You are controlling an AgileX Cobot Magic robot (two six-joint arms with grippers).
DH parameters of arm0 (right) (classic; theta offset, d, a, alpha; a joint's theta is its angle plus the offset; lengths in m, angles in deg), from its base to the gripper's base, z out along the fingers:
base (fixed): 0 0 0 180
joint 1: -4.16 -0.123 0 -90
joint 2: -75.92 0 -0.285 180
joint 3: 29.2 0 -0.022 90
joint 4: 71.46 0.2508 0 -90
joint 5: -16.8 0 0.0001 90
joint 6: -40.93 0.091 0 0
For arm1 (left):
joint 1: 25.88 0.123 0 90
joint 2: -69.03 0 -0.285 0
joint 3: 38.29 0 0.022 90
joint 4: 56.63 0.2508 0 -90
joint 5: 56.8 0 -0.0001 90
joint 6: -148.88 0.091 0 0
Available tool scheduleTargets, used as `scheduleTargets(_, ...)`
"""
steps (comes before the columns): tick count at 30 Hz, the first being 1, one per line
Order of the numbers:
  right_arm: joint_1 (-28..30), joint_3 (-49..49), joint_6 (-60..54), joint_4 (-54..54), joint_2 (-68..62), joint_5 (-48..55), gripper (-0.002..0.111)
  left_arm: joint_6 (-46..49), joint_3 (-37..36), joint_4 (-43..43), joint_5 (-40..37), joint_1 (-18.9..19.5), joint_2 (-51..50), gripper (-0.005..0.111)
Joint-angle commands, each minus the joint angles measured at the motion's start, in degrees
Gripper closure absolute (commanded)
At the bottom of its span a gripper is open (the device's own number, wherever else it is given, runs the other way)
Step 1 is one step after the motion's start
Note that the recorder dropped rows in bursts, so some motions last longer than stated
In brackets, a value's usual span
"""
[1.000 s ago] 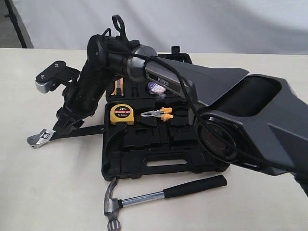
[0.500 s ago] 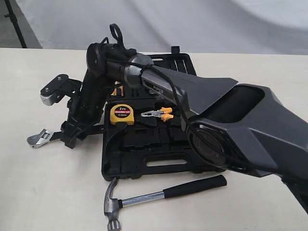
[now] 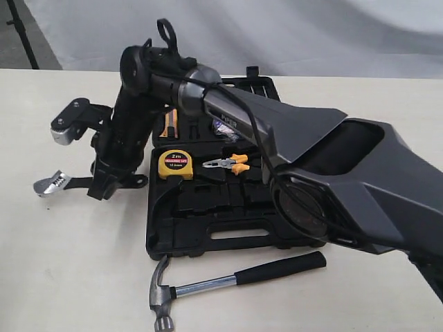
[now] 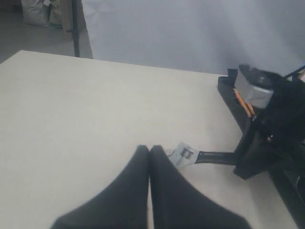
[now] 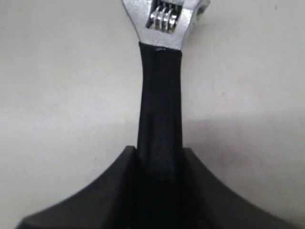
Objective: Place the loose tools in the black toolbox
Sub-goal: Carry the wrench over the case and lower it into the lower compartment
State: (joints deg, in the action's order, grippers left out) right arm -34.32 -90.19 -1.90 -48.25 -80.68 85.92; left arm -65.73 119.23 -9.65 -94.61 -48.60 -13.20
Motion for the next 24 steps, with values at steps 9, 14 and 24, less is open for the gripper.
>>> scheduleTargets(9,7.23,38.93,-5.57,-3.82,33.55,0.85,0.109,-0.59,-0.53,-0.78,0.97,0.19,0.46,0.105)
scheduleTargets(14,15.87,61.86,-13.51,-3.11,42.27,-19.71,0.109,-0.59,-0.53,-0.78,0.97,0.19,0.46,0.105)
scheduleTargets(24,17.18,68.2,-15.7,-10.23,38.89,-33.84,0.109,-0.59,-0.53,-0.78,0.97,0.19,0.46,0.105)
